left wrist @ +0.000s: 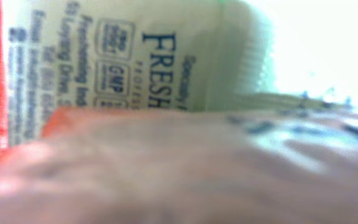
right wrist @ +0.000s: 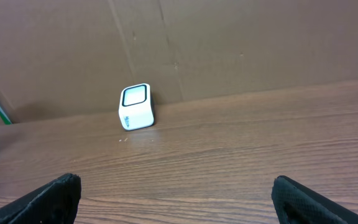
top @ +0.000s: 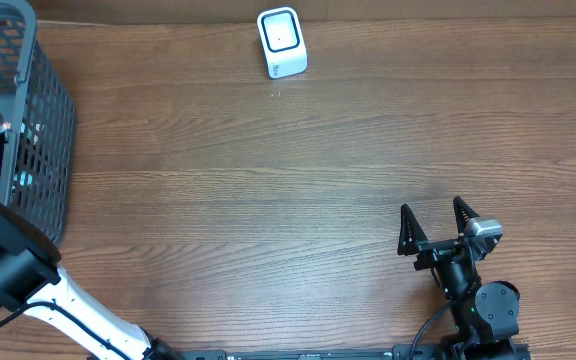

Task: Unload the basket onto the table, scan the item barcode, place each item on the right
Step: 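Lower the left gripper into the basket and grasp the Kleenex pack, then lift the Kleenex pack out and carry it toward the table centre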

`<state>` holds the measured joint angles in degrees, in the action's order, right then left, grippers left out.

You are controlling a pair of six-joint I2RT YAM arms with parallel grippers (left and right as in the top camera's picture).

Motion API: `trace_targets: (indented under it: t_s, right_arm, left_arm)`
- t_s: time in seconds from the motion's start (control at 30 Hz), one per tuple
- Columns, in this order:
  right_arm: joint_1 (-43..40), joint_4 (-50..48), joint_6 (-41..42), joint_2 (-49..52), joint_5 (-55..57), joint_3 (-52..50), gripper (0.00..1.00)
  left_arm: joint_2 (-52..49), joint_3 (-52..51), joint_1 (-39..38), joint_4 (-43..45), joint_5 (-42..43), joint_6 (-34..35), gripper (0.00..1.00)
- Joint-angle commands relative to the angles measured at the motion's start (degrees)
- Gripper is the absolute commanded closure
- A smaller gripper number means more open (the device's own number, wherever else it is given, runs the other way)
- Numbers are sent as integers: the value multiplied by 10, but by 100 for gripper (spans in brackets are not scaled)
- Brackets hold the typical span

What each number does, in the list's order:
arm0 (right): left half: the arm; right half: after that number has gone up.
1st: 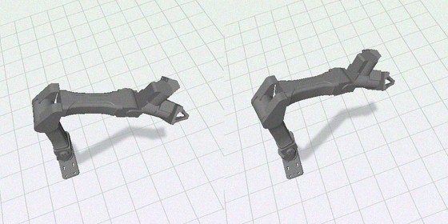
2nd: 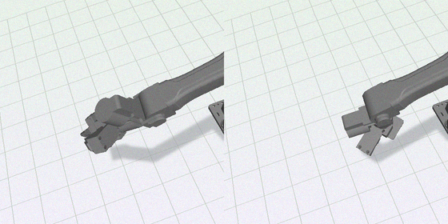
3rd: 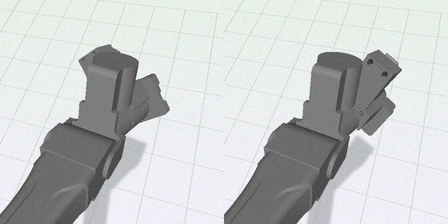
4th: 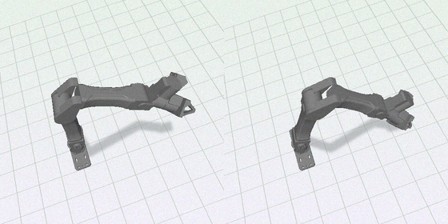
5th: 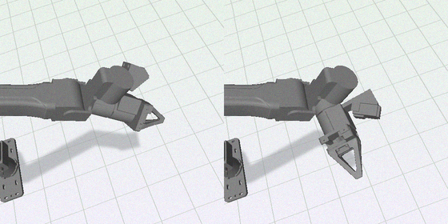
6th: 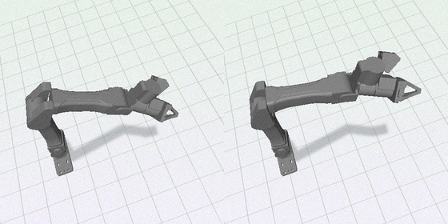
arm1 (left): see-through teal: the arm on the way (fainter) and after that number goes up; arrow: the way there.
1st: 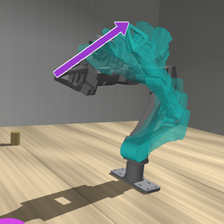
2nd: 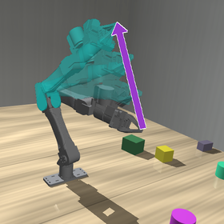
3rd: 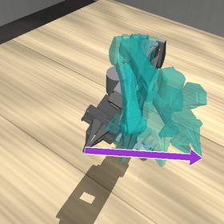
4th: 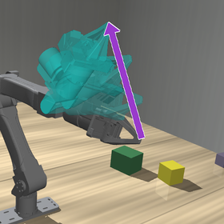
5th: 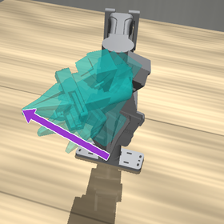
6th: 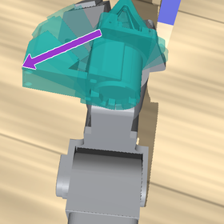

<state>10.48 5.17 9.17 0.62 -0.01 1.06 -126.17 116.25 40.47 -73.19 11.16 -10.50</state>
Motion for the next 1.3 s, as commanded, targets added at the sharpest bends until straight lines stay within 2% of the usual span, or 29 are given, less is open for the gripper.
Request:
trace_targets:
  t_s: [0.0, 0.43, 0.6, 1.0, 1.27]
  right_arm:
    - [-3, -3, -2, -5, 0, -6, 0]
    - [-3, -3, -2, -5, -1, -6, 0]
    - [-3, -3, -2, -5, -1, -6, 0]
    - [-3, -3, -2, -5, -1, -6, 0]
    - [-3, -3, -2, -5, -1, -6, 0]
  left_arm:
    - [7, 90, 1, -21, 5, 20, 46]
    - [12, 281, 1, -119, 5, 56, 48]
    - [61, 339, 1, -115, 31, 83, 47]
    - [175, 358, -5, -108, 130, 121, 48]
    - [218, 358, -71, -140, 141, 118, 49]
